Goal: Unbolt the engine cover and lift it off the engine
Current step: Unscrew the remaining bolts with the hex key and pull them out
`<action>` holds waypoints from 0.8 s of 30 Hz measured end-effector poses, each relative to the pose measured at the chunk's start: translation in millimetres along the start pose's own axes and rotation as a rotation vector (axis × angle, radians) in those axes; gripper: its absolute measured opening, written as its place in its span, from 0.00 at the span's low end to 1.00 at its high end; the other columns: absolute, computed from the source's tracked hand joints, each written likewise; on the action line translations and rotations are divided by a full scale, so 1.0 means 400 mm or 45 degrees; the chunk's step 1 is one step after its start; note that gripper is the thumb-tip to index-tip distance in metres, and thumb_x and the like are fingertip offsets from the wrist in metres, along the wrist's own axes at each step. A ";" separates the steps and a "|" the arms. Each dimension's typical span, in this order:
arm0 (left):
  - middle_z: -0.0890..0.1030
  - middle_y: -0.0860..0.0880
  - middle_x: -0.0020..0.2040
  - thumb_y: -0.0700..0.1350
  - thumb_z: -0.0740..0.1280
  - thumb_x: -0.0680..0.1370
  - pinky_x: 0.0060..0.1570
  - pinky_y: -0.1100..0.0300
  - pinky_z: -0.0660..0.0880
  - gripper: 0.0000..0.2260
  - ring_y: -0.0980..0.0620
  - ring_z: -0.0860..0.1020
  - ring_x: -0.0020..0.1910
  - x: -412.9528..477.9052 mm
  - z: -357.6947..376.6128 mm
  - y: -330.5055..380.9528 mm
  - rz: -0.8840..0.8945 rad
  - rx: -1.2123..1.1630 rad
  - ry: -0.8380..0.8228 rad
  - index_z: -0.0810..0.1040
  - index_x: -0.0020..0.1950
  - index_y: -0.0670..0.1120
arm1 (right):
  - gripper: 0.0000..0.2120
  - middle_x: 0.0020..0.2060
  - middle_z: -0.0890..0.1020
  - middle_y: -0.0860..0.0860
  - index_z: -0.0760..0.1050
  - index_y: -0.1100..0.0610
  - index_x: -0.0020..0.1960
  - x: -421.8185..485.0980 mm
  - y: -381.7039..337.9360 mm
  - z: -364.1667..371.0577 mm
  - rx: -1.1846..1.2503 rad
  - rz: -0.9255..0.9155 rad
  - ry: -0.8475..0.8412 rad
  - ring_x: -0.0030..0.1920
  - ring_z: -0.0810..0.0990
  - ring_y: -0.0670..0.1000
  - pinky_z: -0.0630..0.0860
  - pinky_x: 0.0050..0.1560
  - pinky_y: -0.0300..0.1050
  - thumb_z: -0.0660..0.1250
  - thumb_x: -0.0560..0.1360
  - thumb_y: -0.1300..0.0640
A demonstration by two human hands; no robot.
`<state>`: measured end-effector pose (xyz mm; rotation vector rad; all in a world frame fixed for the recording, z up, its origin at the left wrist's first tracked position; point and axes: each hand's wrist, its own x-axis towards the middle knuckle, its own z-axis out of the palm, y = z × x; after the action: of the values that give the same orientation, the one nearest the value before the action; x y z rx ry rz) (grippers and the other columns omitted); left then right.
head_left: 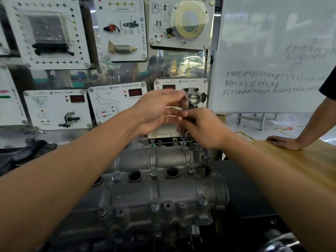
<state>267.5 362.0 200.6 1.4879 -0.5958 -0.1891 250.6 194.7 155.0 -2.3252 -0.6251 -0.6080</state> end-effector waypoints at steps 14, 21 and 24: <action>0.76 0.47 0.26 0.34 0.60 0.77 0.22 0.63 0.73 0.07 0.53 0.76 0.23 0.069 0.061 0.007 -0.062 -0.215 0.340 0.75 0.44 0.41 | 0.07 0.37 0.86 0.54 0.80 0.62 0.44 -0.015 0.024 0.033 0.343 0.095 0.244 0.35 0.86 0.48 0.84 0.40 0.52 0.68 0.79 0.60; 0.84 0.45 0.46 0.52 0.61 0.83 0.27 0.61 0.73 0.15 0.52 0.77 0.29 0.050 0.010 -0.018 -0.070 0.016 0.013 0.81 0.52 0.42 | 0.07 0.46 0.85 0.54 0.75 0.62 0.54 0.003 0.021 0.013 0.223 -0.022 -0.005 0.43 0.86 0.47 0.83 0.47 0.45 0.58 0.83 0.63; 0.84 0.43 0.57 0.44 0.59 0.84 0.30 0.61 0.73 0.13 0.50 0.80 0.35 0.041 -0.005 -0.004 0.118 0.279 -0.137 0.83 0.54 0.44 | 0.05 0.49 0.83 0.56 0.67 0.62 0.58 -0.006 0.028 0.010 0.299 -0.066 -0.021 0.45 0.86 0.49 0.83 0.47 0.45 0.57 0.83 0.63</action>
<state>282.6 355.9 203.2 1.6648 -0.7909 -0.1356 256.3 189.2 145.7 -2.1028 -0.7259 -0.5099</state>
